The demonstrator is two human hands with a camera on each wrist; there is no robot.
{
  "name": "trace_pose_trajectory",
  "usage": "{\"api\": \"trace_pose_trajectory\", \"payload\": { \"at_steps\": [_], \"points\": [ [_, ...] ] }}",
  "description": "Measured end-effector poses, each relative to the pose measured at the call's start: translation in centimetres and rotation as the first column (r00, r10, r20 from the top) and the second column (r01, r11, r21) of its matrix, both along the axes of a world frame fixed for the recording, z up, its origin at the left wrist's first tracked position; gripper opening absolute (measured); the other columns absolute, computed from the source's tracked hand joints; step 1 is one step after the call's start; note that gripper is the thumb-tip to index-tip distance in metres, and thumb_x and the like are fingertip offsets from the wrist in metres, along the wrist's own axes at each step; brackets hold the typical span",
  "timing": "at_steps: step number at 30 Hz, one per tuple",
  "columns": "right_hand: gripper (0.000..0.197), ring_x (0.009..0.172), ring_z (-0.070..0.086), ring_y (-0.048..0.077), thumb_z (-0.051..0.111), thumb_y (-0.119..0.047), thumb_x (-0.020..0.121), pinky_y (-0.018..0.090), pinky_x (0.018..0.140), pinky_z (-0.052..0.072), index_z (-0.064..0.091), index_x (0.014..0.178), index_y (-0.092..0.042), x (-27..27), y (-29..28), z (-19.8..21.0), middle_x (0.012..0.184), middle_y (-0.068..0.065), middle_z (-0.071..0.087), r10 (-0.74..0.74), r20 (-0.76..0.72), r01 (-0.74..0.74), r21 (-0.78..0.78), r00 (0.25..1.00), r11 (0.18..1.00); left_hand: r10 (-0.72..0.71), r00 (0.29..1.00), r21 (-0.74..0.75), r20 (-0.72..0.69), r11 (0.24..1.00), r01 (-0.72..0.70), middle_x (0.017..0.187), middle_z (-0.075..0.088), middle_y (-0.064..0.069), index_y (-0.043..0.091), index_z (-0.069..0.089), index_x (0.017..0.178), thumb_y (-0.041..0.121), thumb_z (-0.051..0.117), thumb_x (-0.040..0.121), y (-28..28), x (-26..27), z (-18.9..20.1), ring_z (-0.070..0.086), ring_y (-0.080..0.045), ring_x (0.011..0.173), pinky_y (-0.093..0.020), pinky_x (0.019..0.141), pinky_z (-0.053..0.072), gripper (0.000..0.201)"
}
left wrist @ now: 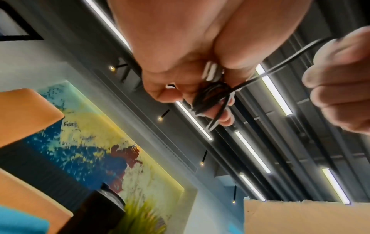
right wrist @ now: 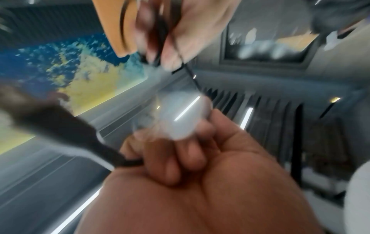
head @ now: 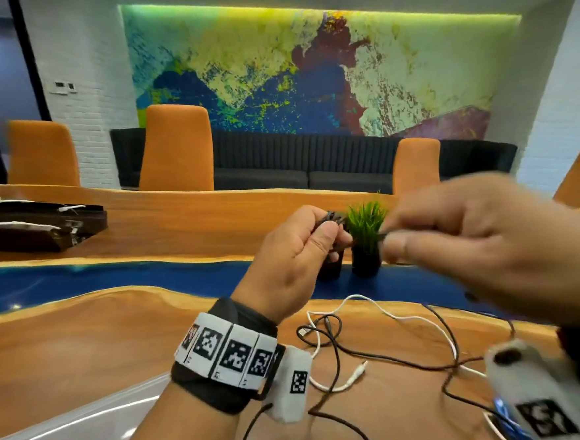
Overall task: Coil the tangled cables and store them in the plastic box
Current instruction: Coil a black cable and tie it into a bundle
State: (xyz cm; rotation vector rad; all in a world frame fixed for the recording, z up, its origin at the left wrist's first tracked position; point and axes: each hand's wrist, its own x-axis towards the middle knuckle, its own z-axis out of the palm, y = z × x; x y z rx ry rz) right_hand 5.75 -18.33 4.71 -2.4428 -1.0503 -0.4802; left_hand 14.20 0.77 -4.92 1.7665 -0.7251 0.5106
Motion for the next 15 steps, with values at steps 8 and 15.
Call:
{"api": "trace_pose_trajectory", "payload": {
  "at_steps": [8,15],
  "points": [
    [0.02,0.052,0.057,0.005,0.058,-0.023,0.094,0.02,0.051,0.047,0.068,0.077,-0.022,7.5,-3.9,-2.1,0.059,-0.009,0.063,-0.365,0.004,0.364,0.081,0.931,0.928,-0.393,0.873,-0.256,-0.29,0.911,0.325,0.074,0.048,-0.004,0.02,0.062,0.08,0.025,0.045,0.097,-1.0,-1.0,0.3,0.043,-0.01,0.064,-0.021,0.058,0.037,0.025],
    [0.028,0.073,0.062,0.002,0.064,-0.022,0.092,0.02,0.064,0.051,0.065,0.12,-0.023,6.6,-1.3,-5.8,0.089,-0.014,0.069,0.027,-0.179,0.018,0.245,0.983,0.969,-0.368,0.857,-0.281,-0.361,0.919,0.276,0.075,0.055,0.001,0.014,0.06,0.09,0.029,0.041,0.105,-2.5,-0.9,-0.2,0.05,-0.011,0.069,-0.031,0.071,0.044,0.029]
  ]
}}
